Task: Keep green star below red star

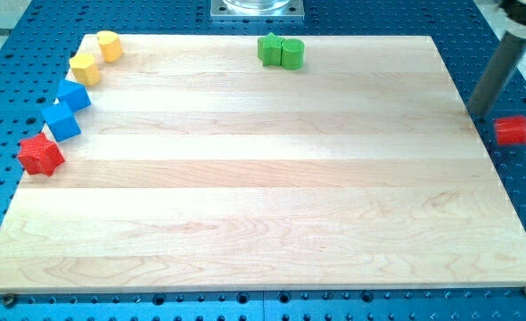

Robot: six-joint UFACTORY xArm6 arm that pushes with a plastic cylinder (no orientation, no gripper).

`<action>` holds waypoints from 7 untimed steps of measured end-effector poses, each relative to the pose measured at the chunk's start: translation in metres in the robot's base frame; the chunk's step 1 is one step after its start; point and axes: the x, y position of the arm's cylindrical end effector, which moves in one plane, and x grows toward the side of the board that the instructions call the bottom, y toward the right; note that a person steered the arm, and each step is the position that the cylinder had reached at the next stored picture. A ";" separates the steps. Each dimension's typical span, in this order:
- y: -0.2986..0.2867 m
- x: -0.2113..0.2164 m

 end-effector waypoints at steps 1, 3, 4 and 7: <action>0.006 -0.001; 0.001 -0.062; -0.042 -0.174; -0.304 -0.168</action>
